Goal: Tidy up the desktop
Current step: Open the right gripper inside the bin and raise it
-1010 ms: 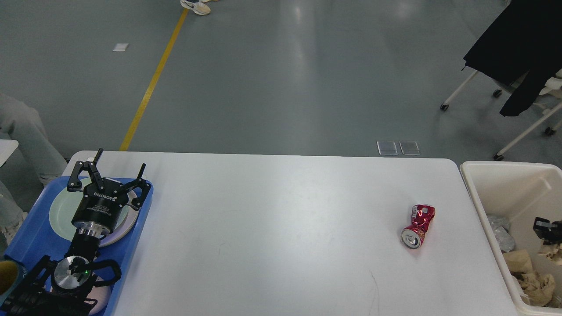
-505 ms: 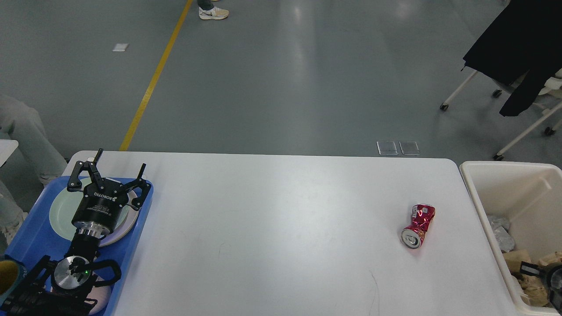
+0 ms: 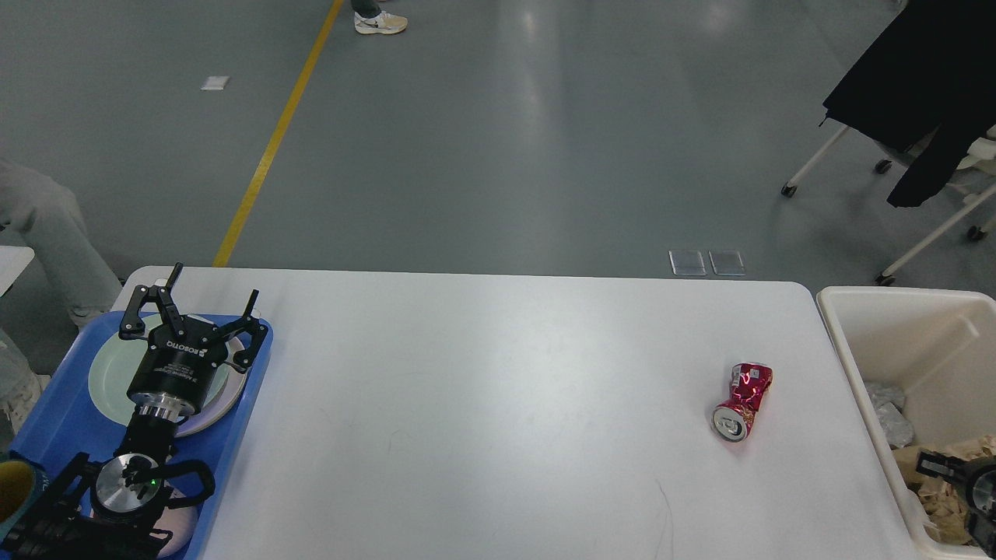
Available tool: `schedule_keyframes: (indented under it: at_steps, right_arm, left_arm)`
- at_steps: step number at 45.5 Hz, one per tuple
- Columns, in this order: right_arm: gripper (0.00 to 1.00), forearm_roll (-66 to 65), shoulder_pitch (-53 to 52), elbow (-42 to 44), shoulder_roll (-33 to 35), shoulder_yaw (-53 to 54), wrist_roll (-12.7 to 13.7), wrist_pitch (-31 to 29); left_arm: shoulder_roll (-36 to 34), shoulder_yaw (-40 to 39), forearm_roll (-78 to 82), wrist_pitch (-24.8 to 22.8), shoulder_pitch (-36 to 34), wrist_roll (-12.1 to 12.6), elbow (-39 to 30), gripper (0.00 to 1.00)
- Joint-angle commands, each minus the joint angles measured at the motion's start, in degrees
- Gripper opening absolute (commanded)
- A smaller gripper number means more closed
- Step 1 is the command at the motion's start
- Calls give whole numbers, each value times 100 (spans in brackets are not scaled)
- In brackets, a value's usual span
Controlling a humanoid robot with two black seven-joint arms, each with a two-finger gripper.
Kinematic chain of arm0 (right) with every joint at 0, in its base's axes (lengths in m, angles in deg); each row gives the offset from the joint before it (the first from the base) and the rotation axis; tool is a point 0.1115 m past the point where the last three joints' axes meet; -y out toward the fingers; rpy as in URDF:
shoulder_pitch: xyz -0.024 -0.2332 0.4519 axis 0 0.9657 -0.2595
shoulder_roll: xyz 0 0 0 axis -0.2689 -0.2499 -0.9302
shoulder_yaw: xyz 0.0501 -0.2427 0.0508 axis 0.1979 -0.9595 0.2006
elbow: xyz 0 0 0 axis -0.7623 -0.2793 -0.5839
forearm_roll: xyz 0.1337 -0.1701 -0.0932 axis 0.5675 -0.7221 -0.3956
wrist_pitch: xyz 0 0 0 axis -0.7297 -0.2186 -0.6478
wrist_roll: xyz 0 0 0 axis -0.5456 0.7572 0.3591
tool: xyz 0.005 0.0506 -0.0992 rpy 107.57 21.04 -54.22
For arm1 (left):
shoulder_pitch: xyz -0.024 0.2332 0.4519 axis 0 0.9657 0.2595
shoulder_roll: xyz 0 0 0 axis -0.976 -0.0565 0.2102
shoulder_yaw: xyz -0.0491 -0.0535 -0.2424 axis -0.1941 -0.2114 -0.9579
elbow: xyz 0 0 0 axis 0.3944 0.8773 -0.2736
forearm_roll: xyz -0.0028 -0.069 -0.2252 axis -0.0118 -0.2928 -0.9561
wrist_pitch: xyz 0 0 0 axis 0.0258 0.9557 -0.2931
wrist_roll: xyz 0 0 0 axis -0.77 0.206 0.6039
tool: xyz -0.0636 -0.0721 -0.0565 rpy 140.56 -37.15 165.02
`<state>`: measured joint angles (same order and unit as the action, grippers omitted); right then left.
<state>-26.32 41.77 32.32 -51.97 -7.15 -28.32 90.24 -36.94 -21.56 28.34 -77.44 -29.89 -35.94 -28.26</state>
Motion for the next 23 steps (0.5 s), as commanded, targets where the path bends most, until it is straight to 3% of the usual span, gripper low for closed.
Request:
schedule_keyframes:
  at_steps: [1, 12, 18, 20, 23]
  right_arm:
    - [100, 2, -42, -28, 37, 0, 0, -7]
    - [100, -7, -287, -142, 90, -9, 17, -199]
    - [100, -113, -1068, -975, 546, -114, 61, -700]
    - [100, -165, -1481, -1345, 713, -236, 123, -832]
    - [100, -262, -2193, -1881, 907, -587, 429, -1008]
  left_arm:
    - [0, 0, 0, 0, 0, 0, -1, 96]
    - [0, 0, 0, 0, 0, 0, -1, 96]
    - [0, 0, 0, 0, 0, 0, 0, 96]
    - [0, 0, 0, 0, 0, 9, -1, 96]
    - [9, 0, 0, 0, 0, 0, -1, 96]
